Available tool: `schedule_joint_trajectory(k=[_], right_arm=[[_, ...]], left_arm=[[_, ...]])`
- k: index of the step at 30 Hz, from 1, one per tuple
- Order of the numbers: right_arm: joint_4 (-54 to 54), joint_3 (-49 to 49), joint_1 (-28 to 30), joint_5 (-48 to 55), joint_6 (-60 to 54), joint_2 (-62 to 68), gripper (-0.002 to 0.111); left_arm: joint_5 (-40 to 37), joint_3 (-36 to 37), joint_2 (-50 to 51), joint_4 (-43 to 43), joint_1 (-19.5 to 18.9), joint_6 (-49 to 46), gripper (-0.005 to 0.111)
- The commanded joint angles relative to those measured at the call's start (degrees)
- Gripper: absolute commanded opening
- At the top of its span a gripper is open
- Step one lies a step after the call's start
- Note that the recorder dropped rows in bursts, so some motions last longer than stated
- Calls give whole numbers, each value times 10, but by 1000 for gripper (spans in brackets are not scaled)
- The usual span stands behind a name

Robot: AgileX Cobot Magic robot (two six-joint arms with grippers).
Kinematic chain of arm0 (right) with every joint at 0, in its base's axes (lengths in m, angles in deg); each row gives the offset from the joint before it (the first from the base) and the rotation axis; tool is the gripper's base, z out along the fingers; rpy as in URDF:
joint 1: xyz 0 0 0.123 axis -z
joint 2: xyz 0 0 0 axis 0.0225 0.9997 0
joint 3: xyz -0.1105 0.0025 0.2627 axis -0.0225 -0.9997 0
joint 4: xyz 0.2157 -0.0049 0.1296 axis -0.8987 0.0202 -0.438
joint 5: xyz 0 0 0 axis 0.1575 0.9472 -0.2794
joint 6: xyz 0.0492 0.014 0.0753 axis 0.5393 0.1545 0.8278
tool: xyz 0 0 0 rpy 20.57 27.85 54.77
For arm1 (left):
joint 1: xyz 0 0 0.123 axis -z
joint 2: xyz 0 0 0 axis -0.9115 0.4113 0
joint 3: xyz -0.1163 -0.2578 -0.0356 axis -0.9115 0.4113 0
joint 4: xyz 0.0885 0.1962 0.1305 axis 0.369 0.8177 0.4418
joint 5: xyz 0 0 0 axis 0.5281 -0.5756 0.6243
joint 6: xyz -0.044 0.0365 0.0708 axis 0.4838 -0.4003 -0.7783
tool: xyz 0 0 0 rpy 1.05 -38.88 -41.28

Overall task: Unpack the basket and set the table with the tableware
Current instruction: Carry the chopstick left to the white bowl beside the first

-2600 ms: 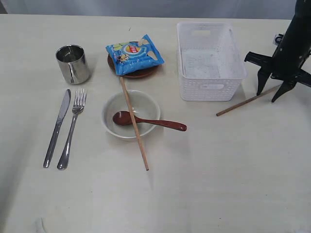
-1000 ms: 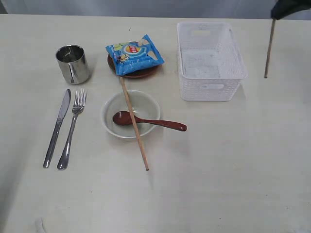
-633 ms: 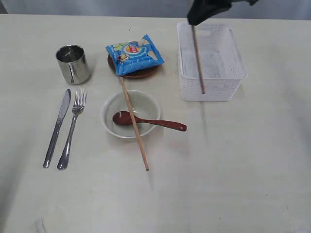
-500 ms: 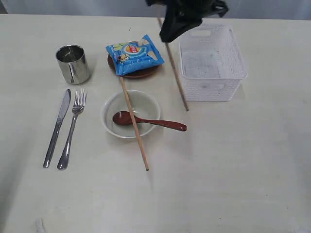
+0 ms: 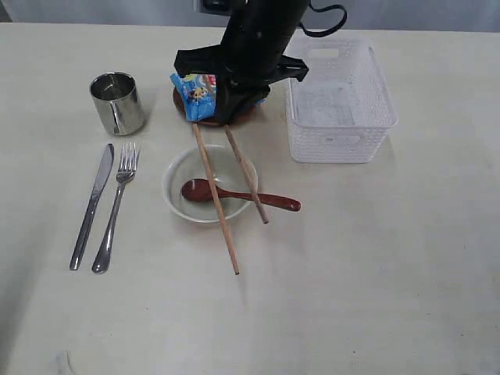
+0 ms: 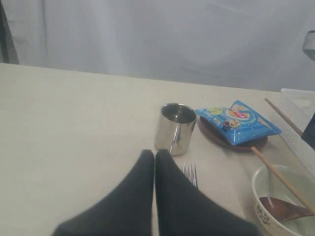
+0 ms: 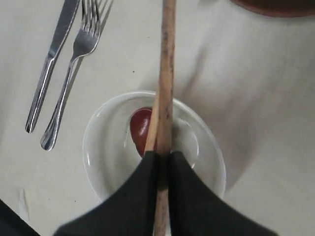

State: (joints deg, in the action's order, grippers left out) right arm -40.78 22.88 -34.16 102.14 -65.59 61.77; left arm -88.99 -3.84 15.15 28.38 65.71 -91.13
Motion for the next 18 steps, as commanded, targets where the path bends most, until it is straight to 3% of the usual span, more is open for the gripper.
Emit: schedule_joint_trajectory(k=[1,18], right_arm=[[-2,2,0,2,21,5,0],[-70,-55,0,2,13,5,0]], left_arm=[[3,4,-2,-2,1,1,0],[3,4,-2,-2,1,0,0]])
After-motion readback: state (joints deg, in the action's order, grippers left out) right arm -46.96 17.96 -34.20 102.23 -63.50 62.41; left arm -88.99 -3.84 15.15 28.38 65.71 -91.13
